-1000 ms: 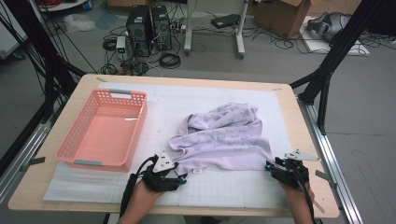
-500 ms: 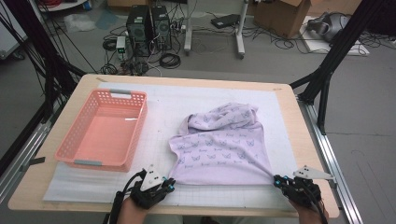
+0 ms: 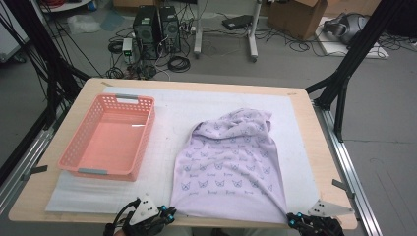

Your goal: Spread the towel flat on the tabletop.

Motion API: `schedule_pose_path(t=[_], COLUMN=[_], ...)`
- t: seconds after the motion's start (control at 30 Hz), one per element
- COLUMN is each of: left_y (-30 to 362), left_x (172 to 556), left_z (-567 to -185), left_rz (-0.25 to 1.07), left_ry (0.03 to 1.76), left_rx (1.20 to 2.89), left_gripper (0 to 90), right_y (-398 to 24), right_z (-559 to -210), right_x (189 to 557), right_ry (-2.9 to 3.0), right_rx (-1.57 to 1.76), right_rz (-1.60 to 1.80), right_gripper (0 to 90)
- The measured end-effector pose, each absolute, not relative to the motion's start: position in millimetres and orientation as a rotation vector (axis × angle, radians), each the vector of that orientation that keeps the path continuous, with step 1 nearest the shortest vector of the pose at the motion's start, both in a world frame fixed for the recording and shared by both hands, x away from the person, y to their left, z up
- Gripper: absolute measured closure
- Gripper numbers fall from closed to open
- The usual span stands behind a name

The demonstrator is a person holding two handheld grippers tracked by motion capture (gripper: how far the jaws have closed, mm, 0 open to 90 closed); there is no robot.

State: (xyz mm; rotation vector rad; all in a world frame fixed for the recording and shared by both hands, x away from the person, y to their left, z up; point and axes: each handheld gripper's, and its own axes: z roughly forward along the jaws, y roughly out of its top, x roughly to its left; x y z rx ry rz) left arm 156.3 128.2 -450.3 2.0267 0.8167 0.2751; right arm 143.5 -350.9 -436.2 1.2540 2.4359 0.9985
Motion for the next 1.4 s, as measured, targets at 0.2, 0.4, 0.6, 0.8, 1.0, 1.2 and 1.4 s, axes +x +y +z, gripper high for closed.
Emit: schedule_pose_path(t=[0.2,0.4,0.6,0.8,1.0,1.2,1.4], left_y=[135.3,132.9,113.9,102.5,112.6,128.1,132.7], left_x=[168.4,196.6,220.2,214.3,193.8,165.6,153.2], left_z=[-445.4,-445.5,-453.6,-455.7,-452.1,-447.0,-445.6], left_rz=[0.324,0.352,0.335,0.443,0.369,0.322,0.280], left_ry=[0.918,1.018,1.063,1.015,1.014,0.991,0.954], left_rx=[1.870,1.838,1.908,1.961,1.956,1.930,1.943], left_gripper=[44.9,40.9,40.0,62.8,87.2,87.1,87.0], right_y=[-355.3,-350.2,-339.1,-331.9,-331.0,-343.8,-358.4], right_z=[-432.6,-434.4,-440.8,-445.0,-440.6,-437.3,-436.9], right_x=[146.4,172.7,205.6,215.8,200.0,169.9,143.3], right_ry=[2.322,2.216,2.166,2.212,2.322,2.357,2.375], right_rx=[1.285,1.314,1.353,1.351,1.260,1.236,1.233], right_rz=[1.092,1.053,0.996,1.004,1.022,1.053,1.081], right_gripper=[62.0,55.3,53.2,80.7,86.6,86.7,86.7])
